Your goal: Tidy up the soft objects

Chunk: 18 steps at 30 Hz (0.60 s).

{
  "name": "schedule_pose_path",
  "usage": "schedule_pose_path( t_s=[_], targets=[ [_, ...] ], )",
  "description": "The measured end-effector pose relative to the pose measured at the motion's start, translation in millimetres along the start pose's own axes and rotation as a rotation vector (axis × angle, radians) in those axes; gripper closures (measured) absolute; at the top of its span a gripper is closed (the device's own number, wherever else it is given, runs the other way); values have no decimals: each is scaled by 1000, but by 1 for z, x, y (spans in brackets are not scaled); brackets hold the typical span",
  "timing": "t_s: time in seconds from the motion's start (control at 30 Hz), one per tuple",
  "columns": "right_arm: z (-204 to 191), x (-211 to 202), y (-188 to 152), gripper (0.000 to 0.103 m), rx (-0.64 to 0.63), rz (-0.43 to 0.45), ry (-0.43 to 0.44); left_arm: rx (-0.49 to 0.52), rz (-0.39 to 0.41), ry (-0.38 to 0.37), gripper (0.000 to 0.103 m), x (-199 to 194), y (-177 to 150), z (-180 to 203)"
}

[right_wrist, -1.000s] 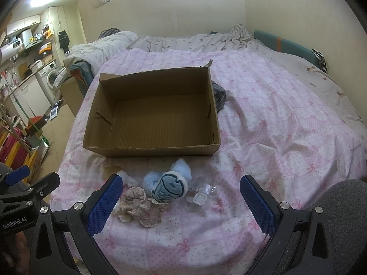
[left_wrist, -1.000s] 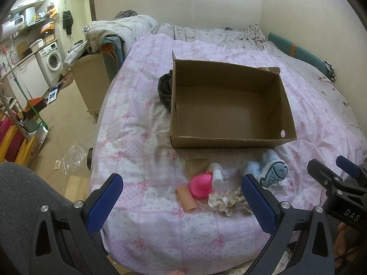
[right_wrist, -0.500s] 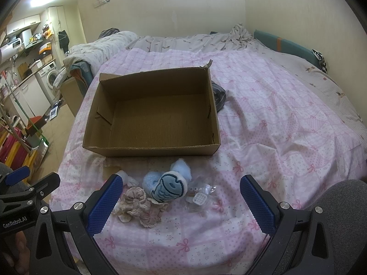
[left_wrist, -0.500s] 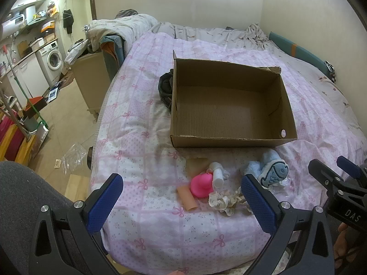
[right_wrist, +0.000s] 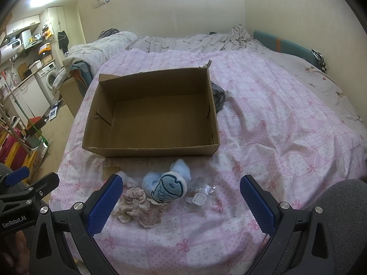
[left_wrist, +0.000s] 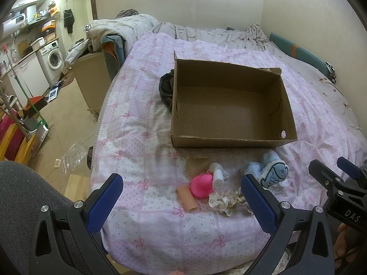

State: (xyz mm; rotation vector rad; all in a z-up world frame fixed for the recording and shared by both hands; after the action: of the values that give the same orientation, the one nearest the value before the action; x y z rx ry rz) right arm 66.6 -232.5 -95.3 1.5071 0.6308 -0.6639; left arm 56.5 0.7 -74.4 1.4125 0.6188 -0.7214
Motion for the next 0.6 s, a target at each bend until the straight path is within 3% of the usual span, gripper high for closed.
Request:
schedule_pose_path(
  t_s=[0.47, 0.6],
  targets=[
    [1, 1, -1, 0, -6, 2, -3, -18, -12, 2, 0, -1, 1, -4],
    [-1, -2, 6, 0, -10, 4, 2, -13, -30, 2, 0, -2, 15, -2]
  ],
)
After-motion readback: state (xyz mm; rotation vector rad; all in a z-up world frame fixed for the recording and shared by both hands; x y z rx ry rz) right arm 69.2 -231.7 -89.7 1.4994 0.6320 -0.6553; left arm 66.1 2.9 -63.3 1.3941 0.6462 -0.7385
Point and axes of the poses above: each gripper's, at about its wrist camera, not at the fingertips, and x roughly the way its jaws point, z to its right, y to its top, the point moved 9 cm from there along x, roughly the way its jaws point, and after that the axes turned 5 degrees about -y, right-handed, at the moved point
